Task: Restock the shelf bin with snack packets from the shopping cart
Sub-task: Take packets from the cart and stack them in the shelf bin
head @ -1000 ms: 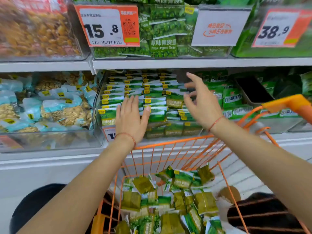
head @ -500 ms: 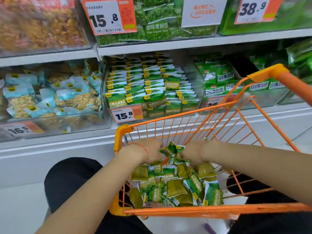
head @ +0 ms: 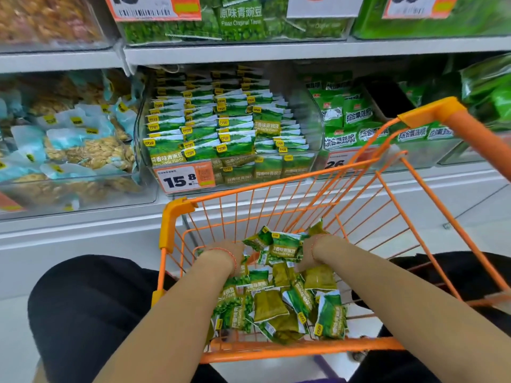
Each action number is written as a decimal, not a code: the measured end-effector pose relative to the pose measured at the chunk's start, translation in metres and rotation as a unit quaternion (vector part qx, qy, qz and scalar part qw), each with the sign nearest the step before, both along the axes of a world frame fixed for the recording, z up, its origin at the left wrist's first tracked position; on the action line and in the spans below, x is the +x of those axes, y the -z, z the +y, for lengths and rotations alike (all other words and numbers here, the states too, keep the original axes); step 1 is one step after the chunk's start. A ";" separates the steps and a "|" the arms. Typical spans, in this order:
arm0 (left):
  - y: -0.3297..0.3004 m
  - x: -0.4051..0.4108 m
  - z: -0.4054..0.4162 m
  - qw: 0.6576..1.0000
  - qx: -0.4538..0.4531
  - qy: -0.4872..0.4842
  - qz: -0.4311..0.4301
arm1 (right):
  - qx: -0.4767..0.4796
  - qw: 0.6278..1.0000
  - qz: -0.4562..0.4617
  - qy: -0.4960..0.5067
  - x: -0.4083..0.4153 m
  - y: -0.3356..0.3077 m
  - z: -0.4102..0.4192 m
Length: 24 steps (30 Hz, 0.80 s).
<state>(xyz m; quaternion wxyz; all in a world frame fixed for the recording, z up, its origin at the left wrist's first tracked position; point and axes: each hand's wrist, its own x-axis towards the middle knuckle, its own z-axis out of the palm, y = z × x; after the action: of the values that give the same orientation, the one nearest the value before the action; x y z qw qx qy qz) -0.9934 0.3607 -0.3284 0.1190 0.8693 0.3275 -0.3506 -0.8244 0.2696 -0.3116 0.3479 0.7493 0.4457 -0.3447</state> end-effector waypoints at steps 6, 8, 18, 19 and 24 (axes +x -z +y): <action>-0.024 0.012 -0.002 0.994 -0.004 -0.013 -0.105 | 0.056 0.992 0.087 0.068 0.009 -0.028 0.004; -0.045 0.015 -0.001 0.974 -0.079 -0.085 -0.194 | 0.146 0.976 0.127 0.095 0.014 -0.047 0.007; -0.113 0.004 -0.015 0.527 -0.454 -0.439 -0.569 | 0.518 0.645 0.428 0.363 0.016 -0.116 -0.039; -0.110 0.006 -0.020 0.494 -0.459 -0.454 -0.582 | 0.528 0.604 0.449 0.394 0.014 -0.116 -0.039; -0.102 0.007 -0.034 0.433 -0.472 -0.479 -0.601 | 0.504 0.441 0.528 0.522 0.005 -0.112 -0.039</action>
<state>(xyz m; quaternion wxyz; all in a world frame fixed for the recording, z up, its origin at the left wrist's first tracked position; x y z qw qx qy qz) -0.9865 0.3272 -0.2259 0.8261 0.3740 0.3208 0.2736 -0.8197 0.2310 -0.1995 -0.6393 0.5565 0.1627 -0.5051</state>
